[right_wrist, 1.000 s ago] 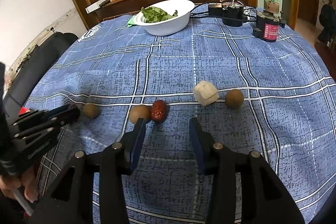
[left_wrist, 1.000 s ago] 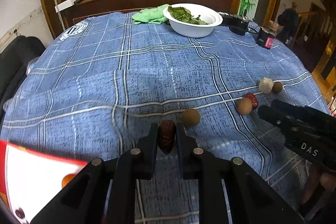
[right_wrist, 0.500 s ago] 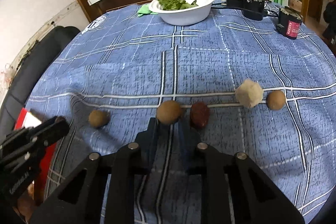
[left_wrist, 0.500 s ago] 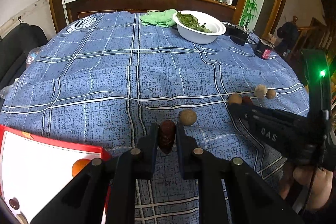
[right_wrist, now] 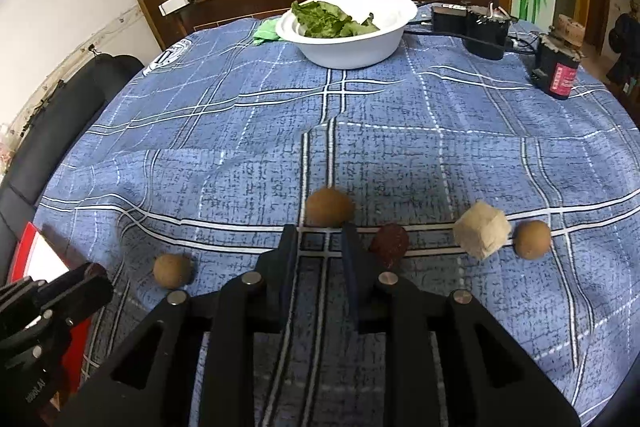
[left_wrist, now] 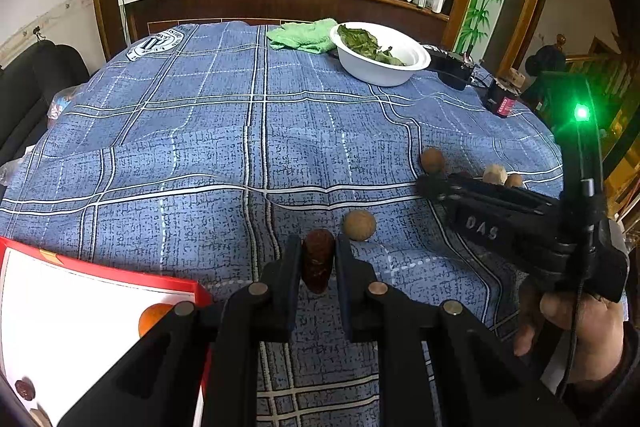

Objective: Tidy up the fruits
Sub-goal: 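Grasp a brown round fruit with the right gripper while the left gripper holds the date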

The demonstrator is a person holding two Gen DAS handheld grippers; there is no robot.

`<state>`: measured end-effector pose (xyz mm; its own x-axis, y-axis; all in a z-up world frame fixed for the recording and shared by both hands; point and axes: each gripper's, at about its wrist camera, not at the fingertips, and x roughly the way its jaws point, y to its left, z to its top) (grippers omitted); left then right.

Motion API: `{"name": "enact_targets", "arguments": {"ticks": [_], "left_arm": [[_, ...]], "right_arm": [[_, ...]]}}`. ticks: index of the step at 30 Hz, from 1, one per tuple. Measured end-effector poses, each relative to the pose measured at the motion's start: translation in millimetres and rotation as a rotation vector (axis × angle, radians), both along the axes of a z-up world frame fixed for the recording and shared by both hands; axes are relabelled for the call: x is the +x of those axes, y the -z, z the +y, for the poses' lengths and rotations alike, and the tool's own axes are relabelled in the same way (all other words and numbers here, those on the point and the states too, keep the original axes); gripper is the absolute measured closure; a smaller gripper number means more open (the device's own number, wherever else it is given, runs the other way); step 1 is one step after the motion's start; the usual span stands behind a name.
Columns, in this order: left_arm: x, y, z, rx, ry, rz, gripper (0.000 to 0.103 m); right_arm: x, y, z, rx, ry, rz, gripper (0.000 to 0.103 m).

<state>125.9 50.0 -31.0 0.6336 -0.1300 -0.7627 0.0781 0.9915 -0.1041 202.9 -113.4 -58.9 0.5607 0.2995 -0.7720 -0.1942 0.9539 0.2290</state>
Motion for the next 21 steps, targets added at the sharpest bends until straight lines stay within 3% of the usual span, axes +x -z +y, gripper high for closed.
{"name": "enact_targets", "arguments": {"ticks": [2, 12, 15, 16, 17, 21], "left_arm": [[0, 1, 1, 0.0, 0.001, 0.003, 0.088], [4, 5, 5, -0.015, -0.007, 0.013, 0.088], [4, 5, 6, -0.017, -0.01, 0.013, 0.088], [4, 5, 6, -0.018, -0.01, 0.013, 0.088], [3, 4, 6, -0.016, -0.01, 0.011, 0.088], [-2, -1, 5, -0.018, -0.008, 0.002, 0.088]], "right_arm": [[2, 0, 5, -0.029, -0.016, -0.007, 0.049], [22, -8, 4, -0.065, 0.011, -0.045, 0.043], [28, -5, 10, -0.118, 0.02, -0.038, 0.05], [28, -4, 11, -0.127, 0.022, -0.034, 0.067], [31, 0, 11, -0.118, 0.015, -0.009, 0.076], [24, 2, 11, -0.114, 0.003, -0.016, 0.076]]}}
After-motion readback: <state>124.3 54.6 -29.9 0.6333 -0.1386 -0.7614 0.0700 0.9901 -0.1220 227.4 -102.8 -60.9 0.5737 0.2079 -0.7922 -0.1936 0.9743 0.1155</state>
